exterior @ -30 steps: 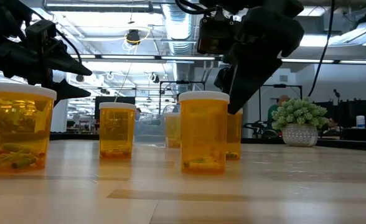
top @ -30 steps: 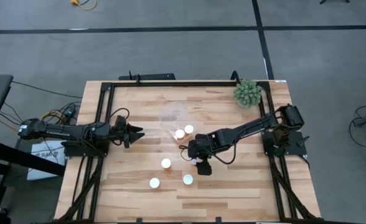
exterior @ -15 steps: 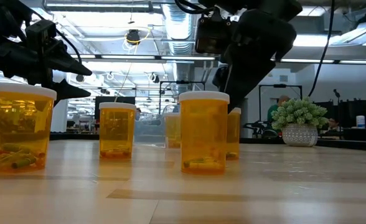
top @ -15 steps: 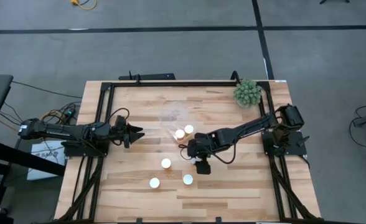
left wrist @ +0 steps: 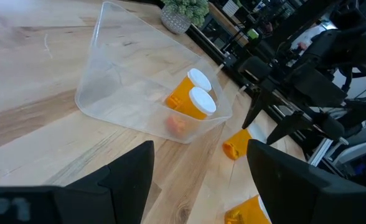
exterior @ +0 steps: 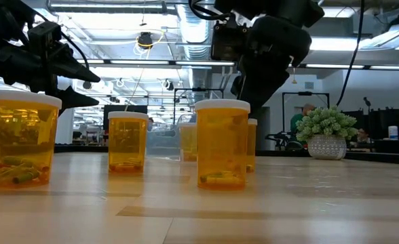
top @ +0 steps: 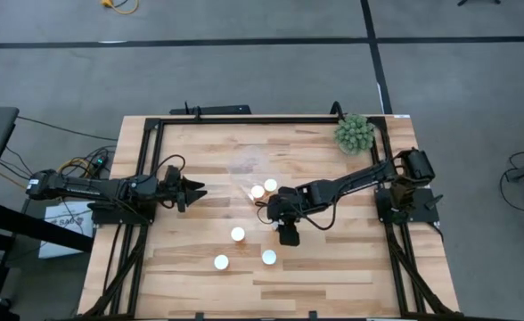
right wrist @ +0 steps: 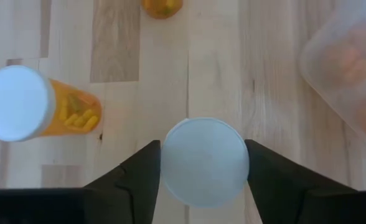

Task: Pick and place pill bottles into a basket
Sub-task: Put the orange medicine bottle into the transparent bin

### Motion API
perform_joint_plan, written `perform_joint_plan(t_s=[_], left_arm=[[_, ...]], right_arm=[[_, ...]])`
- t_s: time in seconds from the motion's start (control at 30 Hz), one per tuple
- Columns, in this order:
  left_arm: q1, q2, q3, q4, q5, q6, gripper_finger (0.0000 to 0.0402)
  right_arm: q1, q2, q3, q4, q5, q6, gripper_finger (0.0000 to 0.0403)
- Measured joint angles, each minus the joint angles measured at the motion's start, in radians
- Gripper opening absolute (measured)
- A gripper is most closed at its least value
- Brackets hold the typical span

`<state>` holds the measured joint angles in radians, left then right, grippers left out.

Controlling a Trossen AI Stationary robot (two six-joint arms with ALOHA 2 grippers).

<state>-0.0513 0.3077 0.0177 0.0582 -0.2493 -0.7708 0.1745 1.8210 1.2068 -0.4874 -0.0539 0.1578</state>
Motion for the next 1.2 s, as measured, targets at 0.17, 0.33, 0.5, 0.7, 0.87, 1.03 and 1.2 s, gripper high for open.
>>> perform_joint_plan(t_s=[0.17, 0.33, 0.5, 0.7, 0.87, 1.03, 1.2], left_arm=[[0.0, 0.0, 0.0, 0.0, 0.0, 0.0, 0.0247], [0.0, 0.0, 0.0, 0.0, 0.0, 0.0, 0.0247], [0.0, 0.0, 0.0, 0.0, 0.0, 0.001, 0.0247], [0.0, 0.0, 0.0, 0.0, 0.0, 0.001, 0.0247], [0.0, 0.0, 0.0, 0.0, 0.0, 0.001, 0.0247], [0.0, 0.0, 0.0, 0.0, 0.0, 0.001, 0.0247], [0.0, 0.0, 0.0, 0.0, 0.0, 0.002, 0.0247]], right_arm=[[0.0, 0.0, 0.0, -0.002, 0.001, 0.019, 0.0221], [0.0, 0.0, 0.0, -0.001, -0.006, 0.025, 0.0198], [-0.001, 0.0, 0.0, -0.001, -0.027, 0.033, 0.0192], [-0.02, 0.0, 0.033, -0.049, -0.05, 0.053, 0.021], [-0.051, -0.001, 0.084, -0.097, -0.055, 0.046, 0.0192], [-0.08, -0.003, 0.165, -0.196, -0.065, -0.002, 0.0191], [-0.109, -0.003, 0.262, -0.291, -0.082, -0.063, 0.0173]])
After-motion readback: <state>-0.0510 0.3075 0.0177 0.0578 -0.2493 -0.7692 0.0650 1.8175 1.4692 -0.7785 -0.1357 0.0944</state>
